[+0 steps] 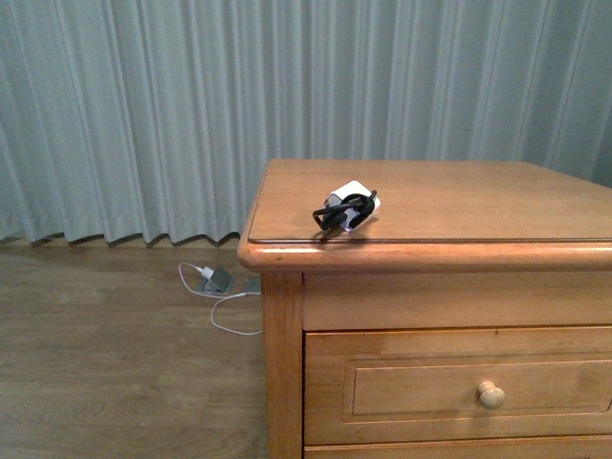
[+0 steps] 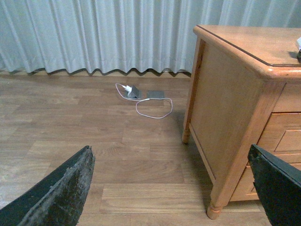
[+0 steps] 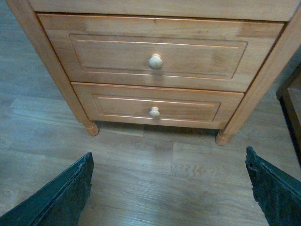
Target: Put charger into drawer
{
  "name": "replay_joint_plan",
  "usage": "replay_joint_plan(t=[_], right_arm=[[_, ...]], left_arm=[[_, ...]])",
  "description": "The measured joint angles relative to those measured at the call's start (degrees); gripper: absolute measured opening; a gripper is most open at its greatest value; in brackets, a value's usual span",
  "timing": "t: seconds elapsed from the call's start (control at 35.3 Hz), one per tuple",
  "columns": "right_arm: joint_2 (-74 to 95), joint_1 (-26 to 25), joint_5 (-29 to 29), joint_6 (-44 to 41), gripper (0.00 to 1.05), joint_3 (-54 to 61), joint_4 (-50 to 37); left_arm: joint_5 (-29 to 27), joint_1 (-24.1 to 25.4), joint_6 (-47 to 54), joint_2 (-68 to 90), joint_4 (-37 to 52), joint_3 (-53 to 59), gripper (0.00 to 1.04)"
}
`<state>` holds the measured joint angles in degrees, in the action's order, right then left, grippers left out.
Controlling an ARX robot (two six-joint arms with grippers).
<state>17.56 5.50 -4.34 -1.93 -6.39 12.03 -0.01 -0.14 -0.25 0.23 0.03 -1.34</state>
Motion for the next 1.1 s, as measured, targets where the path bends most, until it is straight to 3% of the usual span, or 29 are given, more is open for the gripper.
replay_joint_plan(t=[0.25, 0.65, 1.1], right_arm=[[23.69, 10.08, 6.25, 2.80, 0.96, -5.44, -16.20], [66.71, 15.54, 11.26, 6.91, 0.96, -22.36, -34.05], [89.37, 13.11, 16.81, 7.37, 0.96, -35.36, -43.95]], left_arm=[[0.02, 0.00, 0.00, 0.00, 0.00, 0.00, 0.98], [0.00, 0.00, 0.00, 0.00, 0.00, 0.00, 0.98], [0.00, 0.00, 0.00, 0.00, 0.00, 0.00, 0.98]])
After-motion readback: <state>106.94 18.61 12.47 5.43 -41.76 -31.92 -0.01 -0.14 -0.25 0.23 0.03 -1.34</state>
